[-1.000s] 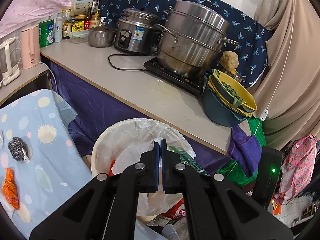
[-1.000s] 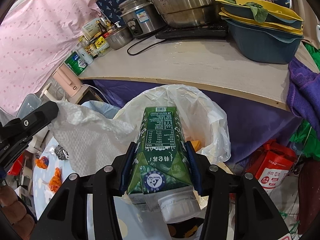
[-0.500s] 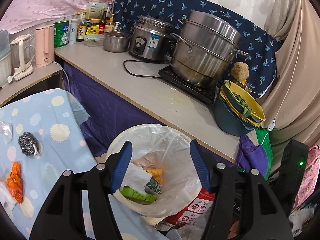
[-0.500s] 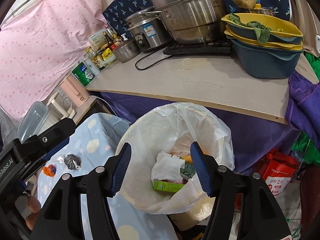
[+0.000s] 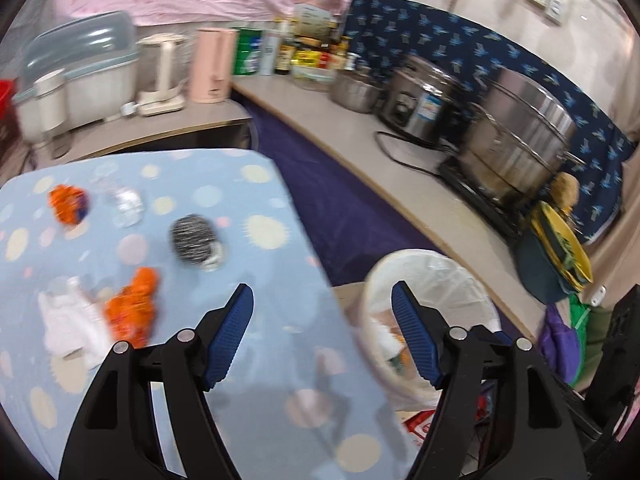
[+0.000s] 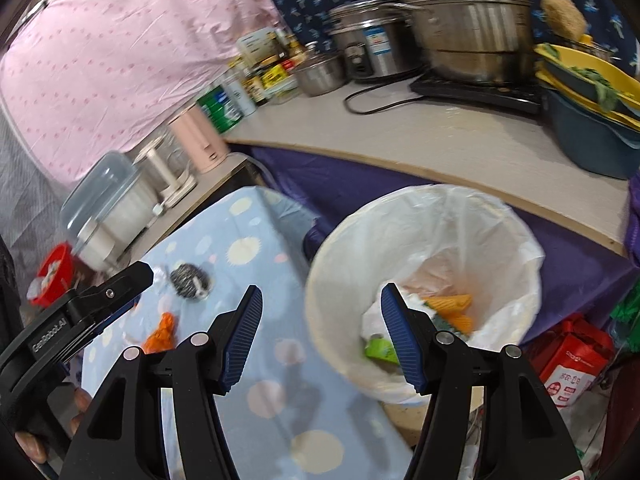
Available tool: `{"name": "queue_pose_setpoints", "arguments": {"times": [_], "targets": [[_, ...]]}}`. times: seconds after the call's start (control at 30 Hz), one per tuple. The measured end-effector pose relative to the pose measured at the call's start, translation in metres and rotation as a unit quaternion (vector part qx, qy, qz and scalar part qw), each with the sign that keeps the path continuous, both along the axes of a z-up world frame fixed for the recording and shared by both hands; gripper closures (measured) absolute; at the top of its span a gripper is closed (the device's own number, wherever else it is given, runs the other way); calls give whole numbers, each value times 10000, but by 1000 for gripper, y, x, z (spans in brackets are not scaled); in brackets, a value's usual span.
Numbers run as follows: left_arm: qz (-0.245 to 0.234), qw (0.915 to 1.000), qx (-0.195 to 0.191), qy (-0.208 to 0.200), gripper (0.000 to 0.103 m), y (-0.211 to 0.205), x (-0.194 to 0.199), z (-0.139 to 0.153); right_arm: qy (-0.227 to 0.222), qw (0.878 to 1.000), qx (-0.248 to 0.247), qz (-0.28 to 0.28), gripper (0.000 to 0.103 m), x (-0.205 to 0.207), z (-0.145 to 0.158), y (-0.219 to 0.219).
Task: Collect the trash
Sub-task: 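Move both open tools from the bin back over the table, then grasp the remaining white paper towel with the left tool while the right tool grasps it too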
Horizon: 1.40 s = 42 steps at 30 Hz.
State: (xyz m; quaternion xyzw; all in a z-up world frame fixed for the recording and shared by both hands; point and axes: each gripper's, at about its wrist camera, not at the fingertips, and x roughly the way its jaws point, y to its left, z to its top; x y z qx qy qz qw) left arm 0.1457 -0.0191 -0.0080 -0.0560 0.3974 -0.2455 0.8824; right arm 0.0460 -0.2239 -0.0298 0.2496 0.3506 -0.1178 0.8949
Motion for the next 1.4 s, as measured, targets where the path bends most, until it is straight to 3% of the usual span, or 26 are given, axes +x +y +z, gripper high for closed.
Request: {"name": "queue_pose_setpoints", "arguments": {"times": [0.27, 0.5, 0.8, 1.07, 1.13, 1.2, 1.27, 1.4], "targets": [[1110, 9930, 169, 363, 28, 117, 14, -26, 174, 9951, 69, 967, 43, 40, -17, 85], [1700, 9825, 534, 548, 24, 188, 15, -51, 365, 9808, 45, 1917, 44, 71, -36, 171], [2043, 9727, 524, 972, 24, 238, 26, -83, 559, 9594, -15, 2765, 51, 109, -61, 248], [1990, 9709, 164, 1322, 27, 249, 55, -110, 681, 9549, -136, 2888, 59, 145, -84, 271], [1955, 9705, 98, 1406, 33, 249, 63, -118, 753, 9528, -141, 2938, 65, 151, -91, 273], [1871, 9713, 102, 1467, 39, 246, 69, -123, 833, 9507, -179, 2983, 81, 155, -97, 277], [1840, 9724, 142, 1428, 45, 242, 72, -125, 902, 9490, -164, 3018, 89, 157, -102, 279], [1497, 9766, 31, 1541, 83, 232, 75, -128, 910, 9482, -129, 3040, 96, 153, -101, 277]]}}
